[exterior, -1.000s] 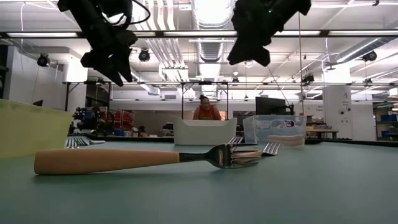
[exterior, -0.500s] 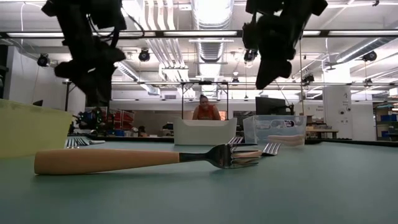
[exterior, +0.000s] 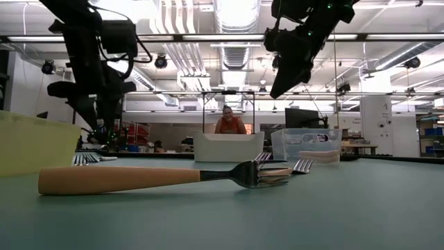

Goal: Sort silverware by color (type)
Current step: Put the orange fork into the yellow bin

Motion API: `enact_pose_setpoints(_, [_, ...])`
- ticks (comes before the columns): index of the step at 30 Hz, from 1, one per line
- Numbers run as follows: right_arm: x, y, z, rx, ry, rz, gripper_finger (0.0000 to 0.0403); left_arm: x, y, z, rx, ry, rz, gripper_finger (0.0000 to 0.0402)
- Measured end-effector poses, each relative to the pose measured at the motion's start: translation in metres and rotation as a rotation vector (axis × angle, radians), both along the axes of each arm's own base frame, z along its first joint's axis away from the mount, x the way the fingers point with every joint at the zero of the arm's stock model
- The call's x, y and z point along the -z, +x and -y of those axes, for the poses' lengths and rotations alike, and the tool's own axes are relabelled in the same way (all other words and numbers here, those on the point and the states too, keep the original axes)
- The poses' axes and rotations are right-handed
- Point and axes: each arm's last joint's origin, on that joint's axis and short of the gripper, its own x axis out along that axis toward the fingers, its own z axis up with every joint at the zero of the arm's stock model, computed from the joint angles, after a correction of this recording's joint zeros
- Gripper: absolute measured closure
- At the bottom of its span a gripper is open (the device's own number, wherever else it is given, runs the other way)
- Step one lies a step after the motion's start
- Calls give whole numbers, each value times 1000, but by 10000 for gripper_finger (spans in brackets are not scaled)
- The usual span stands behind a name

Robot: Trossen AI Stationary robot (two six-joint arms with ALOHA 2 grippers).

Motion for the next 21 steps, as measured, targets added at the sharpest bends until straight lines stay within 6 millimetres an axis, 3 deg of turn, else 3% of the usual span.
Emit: enact_pose_setpoints(21, [27,1,-2,13,0,81,339,20,20,-16,-31,-20,-99,222])
